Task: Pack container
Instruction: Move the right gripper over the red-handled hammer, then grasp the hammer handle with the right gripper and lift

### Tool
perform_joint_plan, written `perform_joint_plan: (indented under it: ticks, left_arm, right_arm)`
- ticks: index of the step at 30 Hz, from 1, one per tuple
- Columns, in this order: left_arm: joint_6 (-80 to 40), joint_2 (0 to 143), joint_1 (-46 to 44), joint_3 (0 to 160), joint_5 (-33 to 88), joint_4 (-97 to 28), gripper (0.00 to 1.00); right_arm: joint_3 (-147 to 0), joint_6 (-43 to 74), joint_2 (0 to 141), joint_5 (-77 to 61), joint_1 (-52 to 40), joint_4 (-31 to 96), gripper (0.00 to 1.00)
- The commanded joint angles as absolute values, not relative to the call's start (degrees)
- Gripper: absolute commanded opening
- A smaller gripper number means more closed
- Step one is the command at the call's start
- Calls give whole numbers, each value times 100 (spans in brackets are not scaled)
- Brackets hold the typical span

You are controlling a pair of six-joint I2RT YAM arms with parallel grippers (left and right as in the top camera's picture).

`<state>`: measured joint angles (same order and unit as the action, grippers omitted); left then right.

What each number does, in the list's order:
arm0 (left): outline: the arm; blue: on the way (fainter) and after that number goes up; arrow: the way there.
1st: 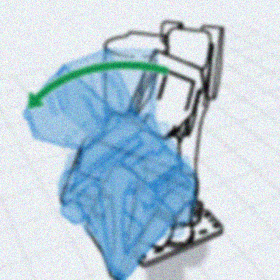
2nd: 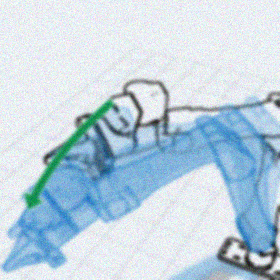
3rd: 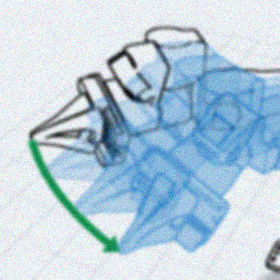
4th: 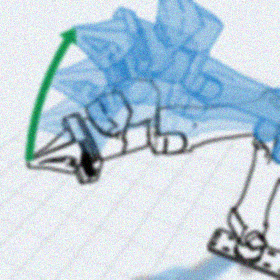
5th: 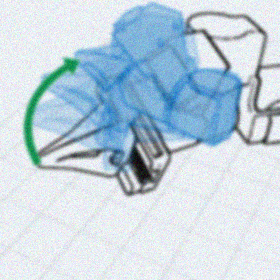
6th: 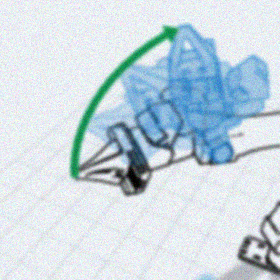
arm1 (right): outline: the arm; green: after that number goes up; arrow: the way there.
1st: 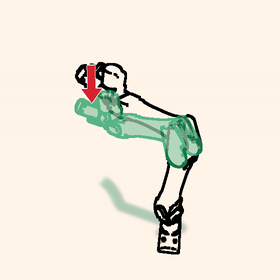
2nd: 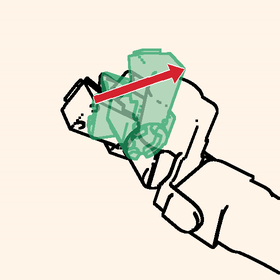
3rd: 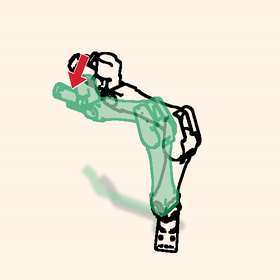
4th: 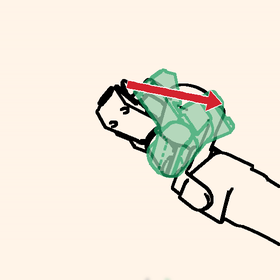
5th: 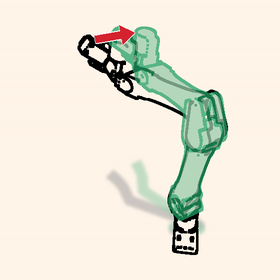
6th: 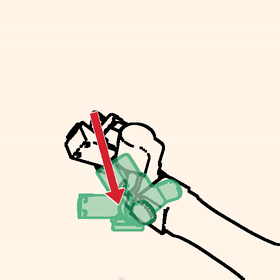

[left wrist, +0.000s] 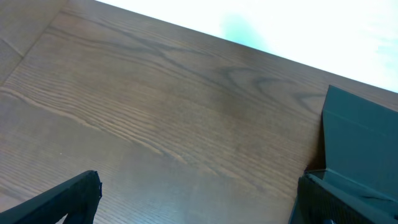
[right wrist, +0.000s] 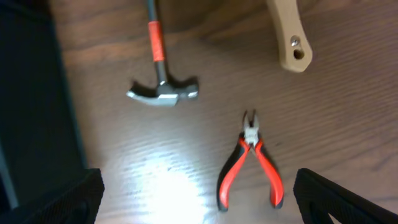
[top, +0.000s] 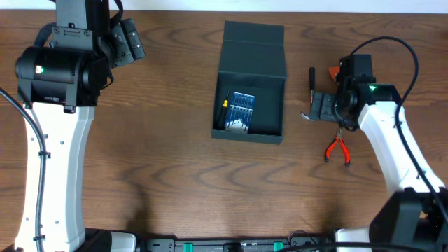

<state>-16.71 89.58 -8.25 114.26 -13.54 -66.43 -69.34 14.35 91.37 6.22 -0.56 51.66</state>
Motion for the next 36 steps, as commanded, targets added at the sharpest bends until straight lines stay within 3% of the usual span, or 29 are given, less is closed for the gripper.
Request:
perform_joint_plan:
  ticks: [1, 13, 36]
  left_arm:
    - [-1680, 8932, -794, 11461, -1424, -6661, 98]
    - [-1680, 8932, -794, 11461, -1422, -6663, 99]
    - [-1680, 8932, -794, 11461, -1422, -6661, 98]
  right_arm:
    - [-7024, 1450, 9500, 707, -30, 5059, 99]
    - [-7024, 1022, 10595, 701, -58, 4292, 99]
    - [-7024, 1629, 10685, 558, -259, 3555, 99]
